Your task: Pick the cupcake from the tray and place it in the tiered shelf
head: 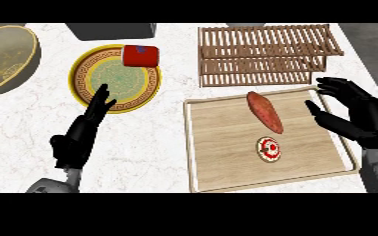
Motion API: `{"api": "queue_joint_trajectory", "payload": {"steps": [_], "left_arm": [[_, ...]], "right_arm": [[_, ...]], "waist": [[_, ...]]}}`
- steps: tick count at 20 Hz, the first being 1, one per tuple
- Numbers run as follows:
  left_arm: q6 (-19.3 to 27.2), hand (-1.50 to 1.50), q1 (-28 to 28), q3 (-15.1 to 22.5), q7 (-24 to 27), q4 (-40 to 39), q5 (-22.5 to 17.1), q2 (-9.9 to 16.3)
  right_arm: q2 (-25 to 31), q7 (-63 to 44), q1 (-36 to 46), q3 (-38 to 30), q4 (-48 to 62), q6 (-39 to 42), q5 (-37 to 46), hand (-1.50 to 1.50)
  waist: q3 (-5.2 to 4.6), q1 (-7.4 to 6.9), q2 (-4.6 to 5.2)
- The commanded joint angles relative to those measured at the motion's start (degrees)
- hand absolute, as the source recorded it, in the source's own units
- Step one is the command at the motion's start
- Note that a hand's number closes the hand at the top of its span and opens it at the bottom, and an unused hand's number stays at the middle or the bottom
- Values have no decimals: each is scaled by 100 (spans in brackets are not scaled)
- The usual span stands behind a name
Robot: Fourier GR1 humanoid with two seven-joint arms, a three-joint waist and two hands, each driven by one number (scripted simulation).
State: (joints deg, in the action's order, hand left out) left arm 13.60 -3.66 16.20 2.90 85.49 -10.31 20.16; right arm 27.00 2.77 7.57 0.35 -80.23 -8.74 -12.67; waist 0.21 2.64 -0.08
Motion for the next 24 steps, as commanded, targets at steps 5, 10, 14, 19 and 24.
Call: {"api": "queue_joint_trajectory", "payload": {"steps": [5,10,14,19,24], "left_arm": [[-27,0,-737,-42,-709,143,141,0],[-162,0,-656,-37,-75,-533,361,-255],[-163,0,-735,-23,-139,-506,418,-290],[-111,0,-679,-127,-381,-245,425,-297],[-276,0,-791,-282,-230,-494,396,-225]], "right_arm": [[-824,1628,-685,-990,249,-1188,-64,-150],[-361,1215,-1257,-677,-642,270,-474,-150],[276,784,-1449,-191,-1012,624,114,-150],[1070,-809,-1561,-254,-2496,679,198,-150],[1892,-2430,-1176,11,-3330,1017,438,-150]], "waist": [[-11,-171,-1],[-25,-164,-2],[-31,-170,-2],[-34,-171,-18],[-43,-185,-1]]}}
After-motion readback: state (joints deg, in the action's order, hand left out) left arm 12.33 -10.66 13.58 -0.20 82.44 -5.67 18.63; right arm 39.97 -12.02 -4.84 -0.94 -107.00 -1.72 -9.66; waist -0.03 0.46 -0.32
